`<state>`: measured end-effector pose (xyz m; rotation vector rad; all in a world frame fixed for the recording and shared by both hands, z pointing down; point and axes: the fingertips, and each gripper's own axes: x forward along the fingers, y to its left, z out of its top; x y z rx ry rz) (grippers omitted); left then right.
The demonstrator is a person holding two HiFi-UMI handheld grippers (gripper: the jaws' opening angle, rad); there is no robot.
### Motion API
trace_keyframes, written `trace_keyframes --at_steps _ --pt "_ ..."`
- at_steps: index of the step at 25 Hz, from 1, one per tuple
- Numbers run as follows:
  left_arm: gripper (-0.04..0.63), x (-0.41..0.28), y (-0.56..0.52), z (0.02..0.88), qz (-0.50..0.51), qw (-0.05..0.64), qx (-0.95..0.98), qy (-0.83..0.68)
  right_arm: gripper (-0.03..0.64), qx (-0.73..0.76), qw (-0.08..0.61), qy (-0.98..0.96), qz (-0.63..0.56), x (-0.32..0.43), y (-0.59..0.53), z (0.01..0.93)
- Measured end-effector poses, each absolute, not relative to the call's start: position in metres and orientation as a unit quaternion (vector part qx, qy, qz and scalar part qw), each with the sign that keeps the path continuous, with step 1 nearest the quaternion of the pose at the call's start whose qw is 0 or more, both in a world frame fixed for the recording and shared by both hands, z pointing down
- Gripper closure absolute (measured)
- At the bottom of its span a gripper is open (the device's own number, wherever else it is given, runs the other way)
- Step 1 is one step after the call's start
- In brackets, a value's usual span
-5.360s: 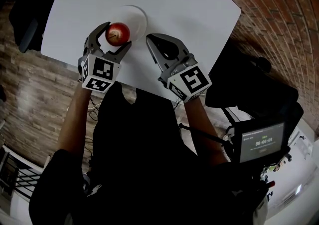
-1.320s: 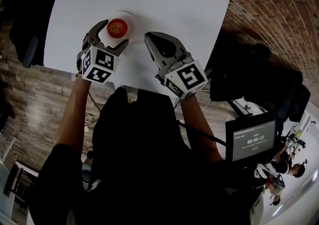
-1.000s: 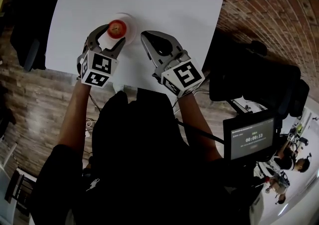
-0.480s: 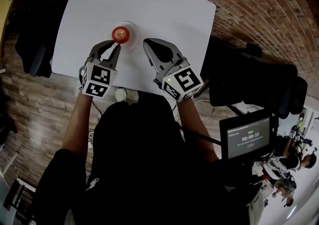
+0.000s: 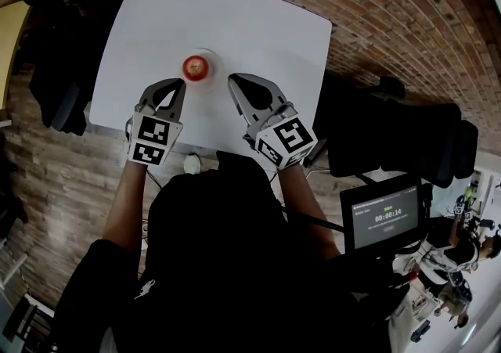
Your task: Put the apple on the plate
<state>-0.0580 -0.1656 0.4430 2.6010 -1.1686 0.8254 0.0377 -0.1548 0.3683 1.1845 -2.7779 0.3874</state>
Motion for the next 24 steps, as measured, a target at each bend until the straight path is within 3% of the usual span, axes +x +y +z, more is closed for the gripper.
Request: trace_keyframes --at_steps 24 --pt "0.588 -0.083 -0.120 0.393 0.211 0.086 0.891 -0.392 0.614 0.415 0.044 -0.904 0.090 0.019 -0.103 0.328"
